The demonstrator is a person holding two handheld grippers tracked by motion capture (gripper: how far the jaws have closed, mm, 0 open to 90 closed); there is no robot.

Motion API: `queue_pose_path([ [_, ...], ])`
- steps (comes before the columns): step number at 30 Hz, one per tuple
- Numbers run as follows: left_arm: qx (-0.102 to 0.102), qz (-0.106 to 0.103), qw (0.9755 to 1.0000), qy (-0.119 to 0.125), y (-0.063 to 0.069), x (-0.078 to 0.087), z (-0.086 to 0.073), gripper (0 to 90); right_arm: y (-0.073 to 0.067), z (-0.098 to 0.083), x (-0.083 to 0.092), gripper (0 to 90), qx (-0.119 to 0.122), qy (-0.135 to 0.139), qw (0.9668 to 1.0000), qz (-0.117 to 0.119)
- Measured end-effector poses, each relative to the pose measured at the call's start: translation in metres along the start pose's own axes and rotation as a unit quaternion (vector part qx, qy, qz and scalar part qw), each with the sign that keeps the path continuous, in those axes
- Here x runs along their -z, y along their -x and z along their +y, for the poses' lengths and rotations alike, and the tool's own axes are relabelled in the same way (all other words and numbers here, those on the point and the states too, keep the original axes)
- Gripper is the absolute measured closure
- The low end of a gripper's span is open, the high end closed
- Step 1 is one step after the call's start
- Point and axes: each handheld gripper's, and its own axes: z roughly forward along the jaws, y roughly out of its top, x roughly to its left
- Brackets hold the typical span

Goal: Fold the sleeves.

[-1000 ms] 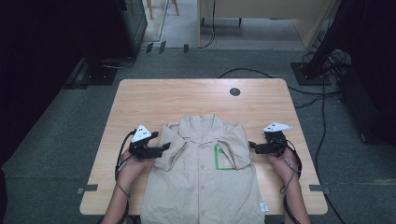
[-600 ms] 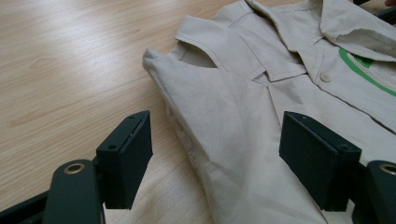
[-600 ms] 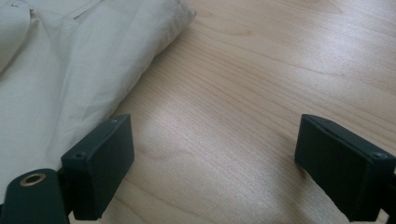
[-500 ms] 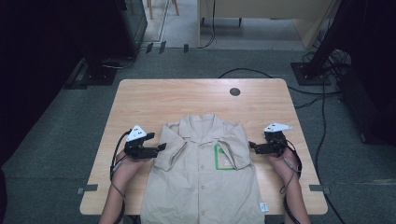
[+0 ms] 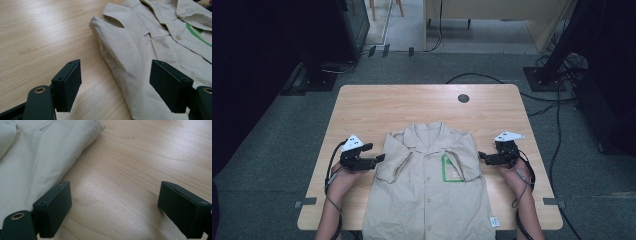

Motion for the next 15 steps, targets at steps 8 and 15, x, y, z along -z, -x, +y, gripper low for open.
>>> queue_pose_path([
  [8, 0.002, 0.006, 1.0000, -0.004, -0.0045, 0.0014, -0.0043, 25.6, 0.0000, 0.0000, 0.0000, 11.5, 0.000, 0.000, 1.0000, 0.000],
  [15, 0.009, 0.008, 0.9999, -0.008, -0.0097, 0.0025, -0.0085, 25.6, -0.0001, 0.0000, 0.0000, 11.5, 0.000, 0.000, 1.0000, 0.000],
])
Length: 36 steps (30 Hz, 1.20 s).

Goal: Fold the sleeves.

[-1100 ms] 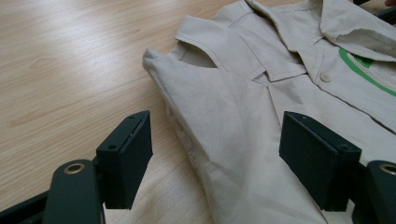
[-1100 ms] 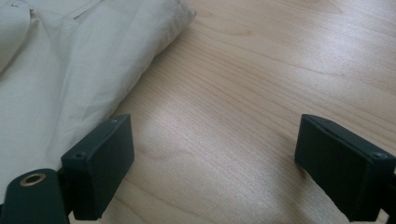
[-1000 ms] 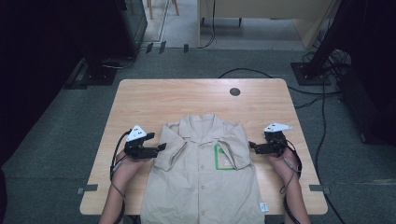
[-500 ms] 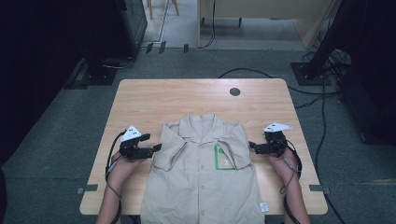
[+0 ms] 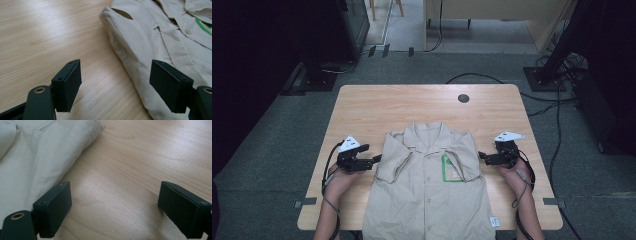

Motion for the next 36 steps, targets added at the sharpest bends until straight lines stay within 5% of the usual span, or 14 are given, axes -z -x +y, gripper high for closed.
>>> queue_pose_path([
  [8, 0.011, -0.001, 0.9999, -0.008, -0.004, 0.000, -0.003, 23.4, 0.000, 0.000, 0.000, 11.5, 0.000, 0.000, 1.0000, 0.000],
  [27, 0.024, 0.053, 0.9977, -0.036, -0.012, -0.002, -0.008, 23.3, -0.001, 0.000, 0.000, 11.5, 0.000, 0.000, 1.0000, 0.000],
  [36, 0.011, 0.077, 0.9960, -0.044, -0.008, -0.005, -0.007, 23.3, -0.003, 0.000, 0.000, 12.4, -0.007, 0.001, 1.0000, -0.006],
])
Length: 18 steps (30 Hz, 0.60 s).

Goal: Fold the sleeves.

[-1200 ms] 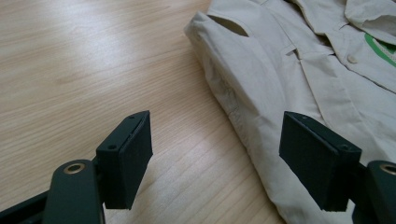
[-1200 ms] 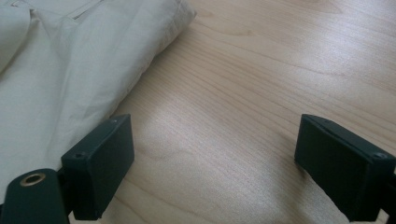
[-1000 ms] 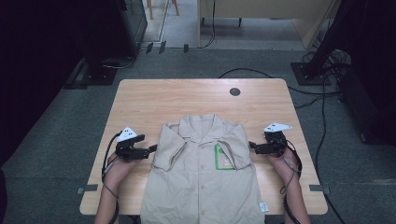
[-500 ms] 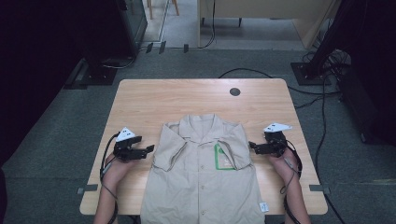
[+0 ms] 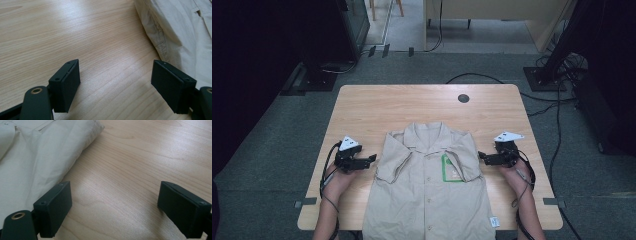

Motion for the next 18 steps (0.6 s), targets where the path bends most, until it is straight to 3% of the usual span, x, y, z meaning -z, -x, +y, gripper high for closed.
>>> queue_pose_path([
  [3, -0.023, 0.020, 0.9995, -0.008, 0.0066, -0.0019, 0.0004, 23.4, -0.0015, 0.0008, -0.0004, 14.2, -0.002, 0.001, 1.0000, -0.003],
  [6, -0.021, 0.020, 0.9995, -0.009, 0.0075, -0.0023, 0.0009, 23.2, -0.0027, 0.0038, -0.0013, 14.9, -0.004, -0.007, 1.0000, -0.004],
  [8, -0.022, 0.022, 0.9995, -0.009, 0.0086, -0.0026, 0.0009, 22.9, -0.0035, 0.0057, -0.0001, 21.0, -0.004, -0.012, 0.9999, -0.004],
  [14, -0.017, -0.008, 0.9998, -0.004, 0.0063, -0.0039, 0.0028, 22.9, -0.0048, 0.0073, 0.0009, 24.6, -0.008, -0.015, 0.9999, 0.000],
  [18, -0.020, -0.010, 0.9997, -0.007, 0.0066, -0.0054, 0.0046, 23.0, -0.0025, 0.0087, 0.0013, 25.2, -0.022, -0.014, 0.9997, 0.002],
])
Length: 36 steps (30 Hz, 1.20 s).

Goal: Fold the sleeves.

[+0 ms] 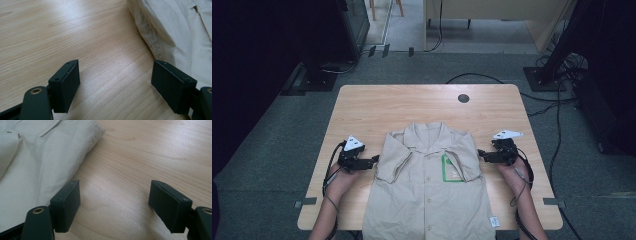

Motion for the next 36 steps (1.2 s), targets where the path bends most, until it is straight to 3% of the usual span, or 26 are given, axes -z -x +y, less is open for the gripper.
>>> queue_pose_path([
  [4, -0.007, 0.005, 1.0000, -0.004, 0.001, 0.001, 0.002, 23.0, 0.000, 0.002, 0.001, 25.3, -0.002, 0.001, 1.0000, 0.000],
  [8, -0.004, 0.005, 0.9999, 0.010, -0.001, 0.006, 0.007, 22.9, 0.000, 0.005, 0.002, 27.4, 0.001, 0.001, 1.0000, 0.001],
  [12, -0.015, 0.011, 0.9997, 0.015, 0.001, 0.008, 0.011, 22.8, 0.000, 0.010, 0.003, 27.4, -0.001, -0.001, 1.0000, 0.008],
  [15, -0.014, 0.006, 0.9998, 0.011, 0.001, 0.009, 0.014, 22.8, -0.001, 0.012, 0.003, 29.1, -0.003, -0.015, 0.9999, 0.005],
  [32, -0.010, -0.020, 0.9990, 0.039, 0.007, 0.004, 0.038, 22.9, -0.004, 0.026, 0.005, 29.5, 0.004, -0.001, 0.9999, 0.010],
  [36, -0.023, -0.023, 0.9987, 0.038, 0.012, 0.001, 0.044, 23.0, -0.004, 0.028, 0.006, 29.5, 0.001, 0.004, 1.0000, 0.009],
])
